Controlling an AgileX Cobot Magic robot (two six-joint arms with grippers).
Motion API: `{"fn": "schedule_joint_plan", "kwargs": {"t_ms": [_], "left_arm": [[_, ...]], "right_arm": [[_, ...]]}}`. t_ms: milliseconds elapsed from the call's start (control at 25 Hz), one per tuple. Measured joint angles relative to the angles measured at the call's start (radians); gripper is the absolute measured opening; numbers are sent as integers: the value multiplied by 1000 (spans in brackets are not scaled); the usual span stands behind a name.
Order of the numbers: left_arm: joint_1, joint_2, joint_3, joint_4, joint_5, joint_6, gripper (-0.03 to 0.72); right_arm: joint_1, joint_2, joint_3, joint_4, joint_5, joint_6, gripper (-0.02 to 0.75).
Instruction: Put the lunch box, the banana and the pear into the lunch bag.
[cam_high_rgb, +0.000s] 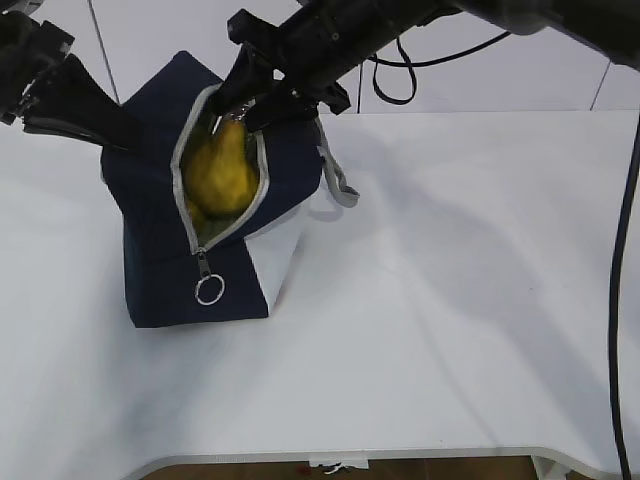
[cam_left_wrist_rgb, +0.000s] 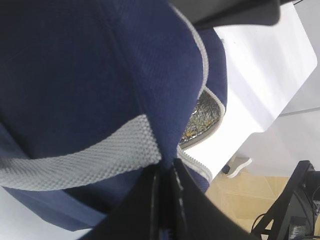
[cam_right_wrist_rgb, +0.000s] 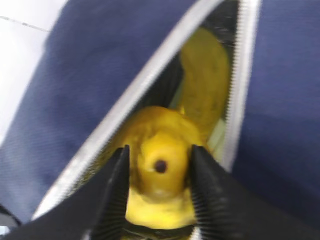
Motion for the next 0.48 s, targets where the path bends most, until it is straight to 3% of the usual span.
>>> {"fn": "schedule_joint_plan", "kwargs": {"t_ms": [160,480], "left_arm": [[0,0,0,-2,0,0,-6],[0,0,0,0,0,0,-6]], "right_arm": [[2,0,0,4,1,-2,492],[-50,-42,0,2,35,-6,508]]}}
